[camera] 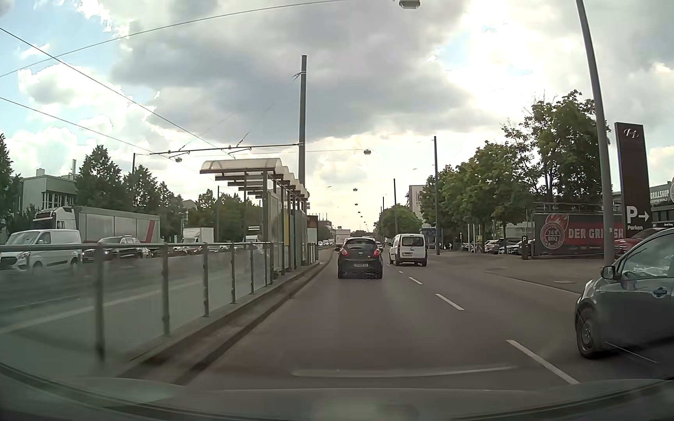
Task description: Follow the waypoints while adhering to traffic rules and regulations
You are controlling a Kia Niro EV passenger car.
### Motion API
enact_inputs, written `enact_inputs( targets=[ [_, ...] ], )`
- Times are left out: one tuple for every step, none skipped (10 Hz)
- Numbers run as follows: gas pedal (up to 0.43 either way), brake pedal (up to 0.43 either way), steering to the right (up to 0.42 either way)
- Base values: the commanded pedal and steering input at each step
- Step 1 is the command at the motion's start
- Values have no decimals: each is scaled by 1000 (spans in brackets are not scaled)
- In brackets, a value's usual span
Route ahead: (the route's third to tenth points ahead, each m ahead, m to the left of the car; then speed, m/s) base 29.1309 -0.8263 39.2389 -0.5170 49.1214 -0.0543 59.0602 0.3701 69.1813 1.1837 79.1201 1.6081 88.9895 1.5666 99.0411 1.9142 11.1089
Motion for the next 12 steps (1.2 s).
enact_inputs(
  targets=[
    [0, 30, -5],
    [0, 30, -5],
    [0, 30, -5],
    [0, 30, -5],
    [0, 30, -5],
    [0, 30, -5],
    [0, 30, -5],
    [0, 30, -5],
    [0, 30, -5],
    [0, 30, -5],
    [8, 30, -5],
    [8, 30, -5]
  ],
)
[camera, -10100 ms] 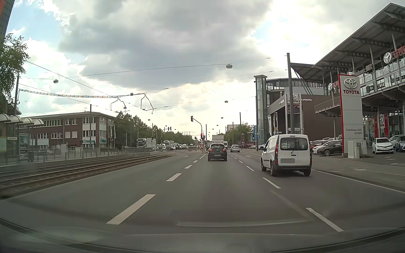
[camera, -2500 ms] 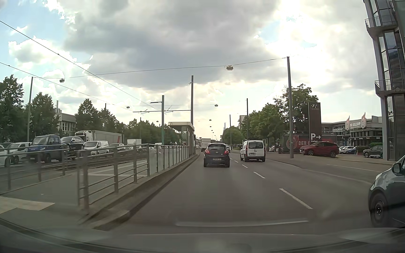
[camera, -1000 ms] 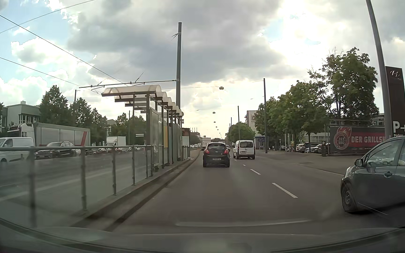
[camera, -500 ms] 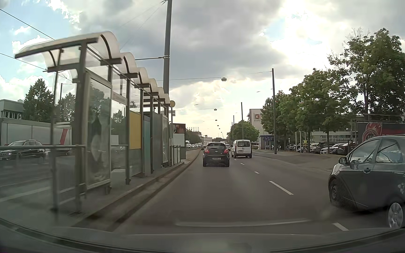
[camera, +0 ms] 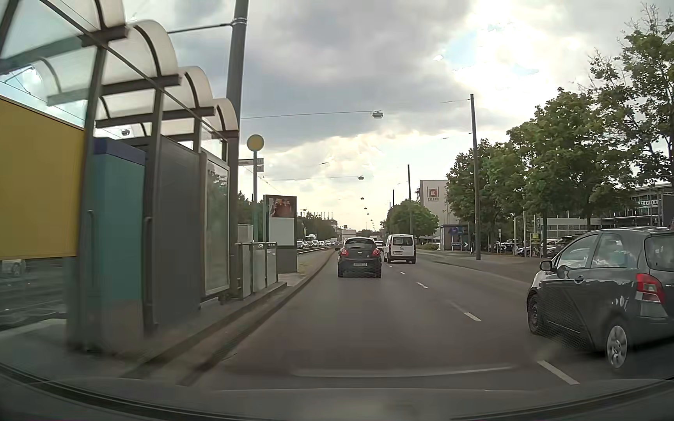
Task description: Follow the waypoints while adhering to traffic rules and regulations
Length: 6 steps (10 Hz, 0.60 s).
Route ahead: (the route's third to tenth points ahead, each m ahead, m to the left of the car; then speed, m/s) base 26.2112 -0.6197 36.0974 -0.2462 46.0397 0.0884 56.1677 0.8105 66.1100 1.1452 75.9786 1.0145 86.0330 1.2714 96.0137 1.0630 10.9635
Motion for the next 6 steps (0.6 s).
enact_inputs(
  targets=[
    [20, 30, -5],
    [20, 30, -5],
    [28, 30, -5],
    [39, 30, -5],
    [39, 30, -5],
    [47, 30, -5]
  ],
)
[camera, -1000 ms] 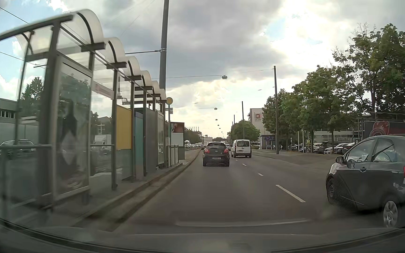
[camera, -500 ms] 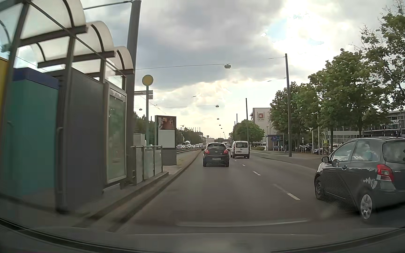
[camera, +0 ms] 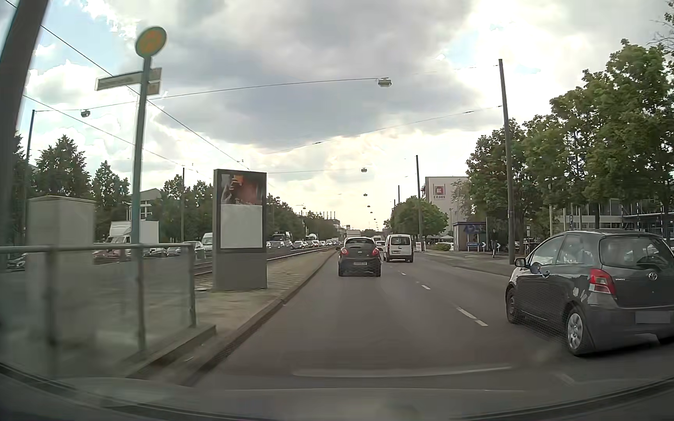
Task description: Follow the waypoints while adhering to traffic rules and regulations
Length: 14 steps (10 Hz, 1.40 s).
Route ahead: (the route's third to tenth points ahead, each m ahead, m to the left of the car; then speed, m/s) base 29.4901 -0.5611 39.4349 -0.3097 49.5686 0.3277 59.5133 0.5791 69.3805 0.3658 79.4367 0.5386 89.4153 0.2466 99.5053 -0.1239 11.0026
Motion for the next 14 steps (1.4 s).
enact_inputs(
  targets=[
    [47, 30, -5],
    [59, 30, -5],
    [59, 30, -5],
    [59, 30, -5],
    [67, 30, -5],
    [79, 37, -5],
    [79, 30, -5],
    [79, 37, -5],
    [79, 30, -5],
    [79, 30, -5],
    [87, 37, -5],
    [87, 30, -5],
    [87, 30, -5],
    [87, 30, -5]
  ],
)
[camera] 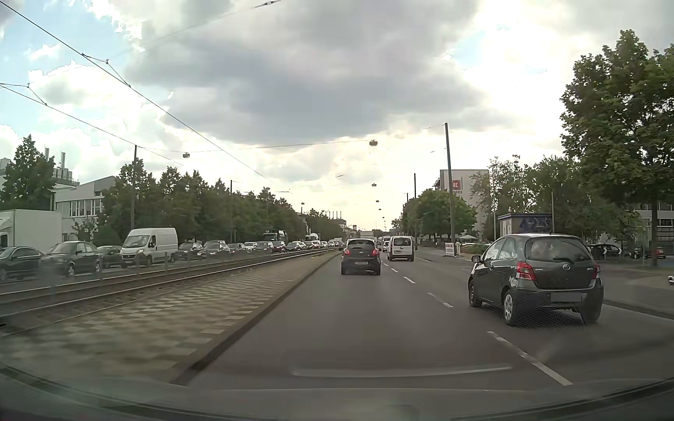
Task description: Follow the waypoints while adhering to traffic rules and regulations
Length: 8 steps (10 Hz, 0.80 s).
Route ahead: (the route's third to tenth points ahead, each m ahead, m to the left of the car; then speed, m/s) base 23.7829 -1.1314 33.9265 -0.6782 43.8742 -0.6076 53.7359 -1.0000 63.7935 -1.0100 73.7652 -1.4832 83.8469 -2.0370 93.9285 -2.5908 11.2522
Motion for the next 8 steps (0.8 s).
enact_inputs(
  targets=[
    [87, 30, -5],
    [87, 30, -5],
    [87, 30, -5],
    [87, 30, -5],
    [98, 30, -5],
    [98, 30, -5],
    [98, 37, -4],
    [98, 30, -5]
  ],
)
